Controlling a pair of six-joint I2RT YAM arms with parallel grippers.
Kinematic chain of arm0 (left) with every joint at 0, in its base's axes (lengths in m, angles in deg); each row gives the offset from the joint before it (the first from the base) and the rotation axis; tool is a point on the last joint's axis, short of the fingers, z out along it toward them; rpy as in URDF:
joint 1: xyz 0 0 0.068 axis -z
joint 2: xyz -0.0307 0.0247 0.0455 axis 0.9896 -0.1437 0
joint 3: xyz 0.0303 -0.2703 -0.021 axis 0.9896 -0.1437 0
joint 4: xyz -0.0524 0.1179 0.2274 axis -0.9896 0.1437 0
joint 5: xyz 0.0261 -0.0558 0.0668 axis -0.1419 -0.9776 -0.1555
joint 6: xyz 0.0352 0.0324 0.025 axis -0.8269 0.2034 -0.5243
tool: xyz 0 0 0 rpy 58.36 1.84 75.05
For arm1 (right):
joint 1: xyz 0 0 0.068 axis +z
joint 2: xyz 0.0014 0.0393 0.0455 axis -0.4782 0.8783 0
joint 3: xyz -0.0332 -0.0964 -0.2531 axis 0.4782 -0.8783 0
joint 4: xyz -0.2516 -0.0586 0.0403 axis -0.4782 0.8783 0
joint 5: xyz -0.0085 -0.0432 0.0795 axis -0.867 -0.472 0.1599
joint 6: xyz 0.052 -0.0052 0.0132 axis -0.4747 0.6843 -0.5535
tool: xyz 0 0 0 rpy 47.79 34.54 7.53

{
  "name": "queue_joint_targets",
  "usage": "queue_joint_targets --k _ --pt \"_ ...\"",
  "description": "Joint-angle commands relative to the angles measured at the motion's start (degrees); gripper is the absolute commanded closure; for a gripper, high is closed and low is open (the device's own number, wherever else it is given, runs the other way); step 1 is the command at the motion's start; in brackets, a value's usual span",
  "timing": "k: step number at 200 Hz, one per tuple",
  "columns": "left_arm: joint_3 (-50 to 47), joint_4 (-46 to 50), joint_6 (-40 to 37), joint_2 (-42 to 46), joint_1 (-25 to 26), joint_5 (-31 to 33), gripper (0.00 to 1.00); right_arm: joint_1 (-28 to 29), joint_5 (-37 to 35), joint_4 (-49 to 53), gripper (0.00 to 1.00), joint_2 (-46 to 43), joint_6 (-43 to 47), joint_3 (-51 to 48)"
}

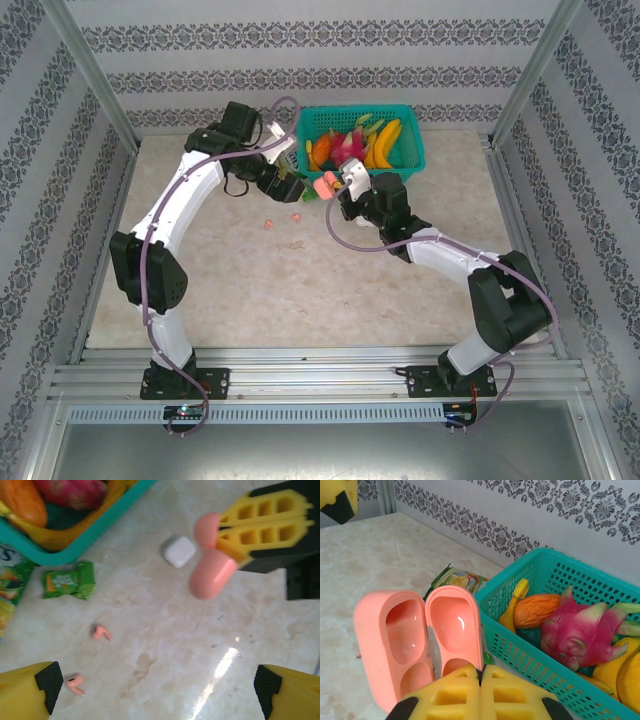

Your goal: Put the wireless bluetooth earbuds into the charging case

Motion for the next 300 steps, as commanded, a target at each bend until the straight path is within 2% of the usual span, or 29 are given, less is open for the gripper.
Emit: queue_joint_targets --k 1,69,123,158,262,300 --pt "2.12 6.76 -3.58 -1.04 -0.43 -5.92 0.0 0.62 1.72 -6.18 1.0 0.87 3.51 -0.41" --pt "4.12 9.84 -6.62 -3.79 0.28 -8.23 0.03 0.99 10.5 -4.36 1.0 0.49 0.85 -1.9" --pt "6.79 13.84 -9.04 -6.42 1.66 -8.48 0.09 1.66 13.71 -3.99 1.0 0.35 0.17 -2.83" --pt "9.85 17.99 -11.03 -9.56 2.36 -7.79 0.15 3.08 12.3 -4.69 1.0 1.25 1.29 -3.05" --pt "8.64 17.8 -11.93 -11.21 2.67 -9.02 0.32 4.72 10.48 -5.27 1.0 1.6 1.88 -3.75" --pt "8.05 18.5 -12.1 -11.05 2.98 -10.28 0.33 4.9 10.72 -5.32 1.0 1.33 2.27 -4.21"
